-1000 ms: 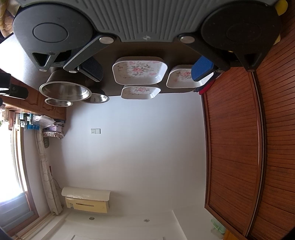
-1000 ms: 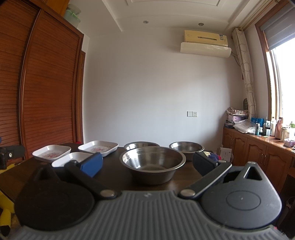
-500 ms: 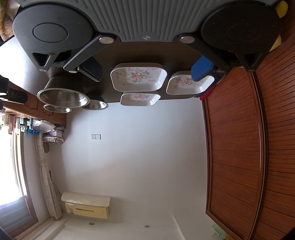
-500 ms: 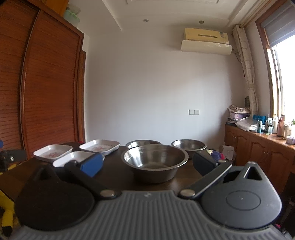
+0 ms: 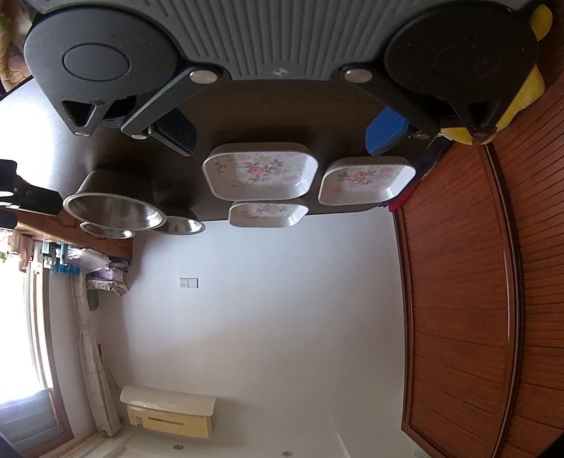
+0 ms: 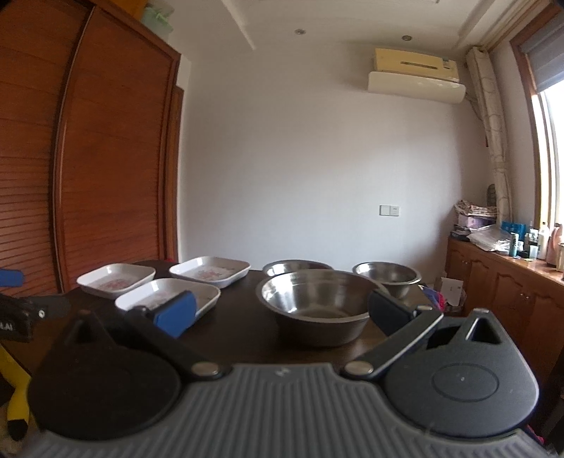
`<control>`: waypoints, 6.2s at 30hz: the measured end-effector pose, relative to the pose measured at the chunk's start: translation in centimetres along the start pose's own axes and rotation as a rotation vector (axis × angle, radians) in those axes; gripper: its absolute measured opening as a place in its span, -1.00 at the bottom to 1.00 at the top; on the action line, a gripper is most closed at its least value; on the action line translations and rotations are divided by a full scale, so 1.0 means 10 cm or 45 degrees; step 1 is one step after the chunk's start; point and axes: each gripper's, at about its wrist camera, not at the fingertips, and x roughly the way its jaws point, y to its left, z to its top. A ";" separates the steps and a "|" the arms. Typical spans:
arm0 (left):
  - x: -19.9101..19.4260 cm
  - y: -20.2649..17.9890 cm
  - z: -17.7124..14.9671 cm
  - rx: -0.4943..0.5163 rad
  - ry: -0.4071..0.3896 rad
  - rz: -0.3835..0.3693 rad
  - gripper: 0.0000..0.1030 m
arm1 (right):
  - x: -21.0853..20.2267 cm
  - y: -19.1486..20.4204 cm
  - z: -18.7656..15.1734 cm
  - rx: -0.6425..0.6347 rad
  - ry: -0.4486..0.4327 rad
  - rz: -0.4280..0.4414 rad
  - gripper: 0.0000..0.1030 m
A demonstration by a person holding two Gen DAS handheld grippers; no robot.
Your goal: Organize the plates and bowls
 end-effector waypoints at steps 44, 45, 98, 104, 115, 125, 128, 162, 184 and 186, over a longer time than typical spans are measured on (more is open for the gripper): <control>1.00 0.85 0.44 -0.017 0.251 -0.234 0.26 | 1.35 0.57 0.41 -0.027 0.343 0.473 0.11; 1.05 0.86 0.43 -0.035 0.263 -0.238 0.24 | 1.39 0.58 0.42 -0.033 0.350 0.470 0.11; 1.71 0.67 0.21 -0.029 0.380 -0.286 -0.17 | 2.55 0.75 0.10 -0.061 0.638 0.381 -0.10; 1.65 0.65 0.18 -0.032 0.354 -0.257 -0.30 | 2.51 0.72 0.09 -0.026 0.608 0.330 -0.37; 1.43 0.69 0.16 -0.101 0.297 -0.243 -0.41 | 2.30 0.67 0.19 0.027 0.489 0.294 -0.67; 1.03 0.66 0.26 -0.091 0.216 -0.230 -0.41 | 1.99 0.66 0.33 0.060 0.417 0.292 -0.67; 0.92 0.66 0.24 -0.096 0.207 -0.230 -0.41 | 1.86 0.66 0.31 0.076 0.404 0.296 -0.68; 0.76 0.58 -0.17 -0.094 0.293 -0.206 -0.40 | 1.55 0.73 -0.15 0.123 0.483 0.292 -0.67; 0.58 0.68 -0.04 -0.101 0.222 -0.177 -0.35 | 1.25 0.69 0.05 0.073 0.372 0.255 -0.51; 0.52 0.67 0.00 -0.107 0.202 -0.180 -0.10 | 1.12 0.70 0.09 0.065 0.341 0.261 -0.46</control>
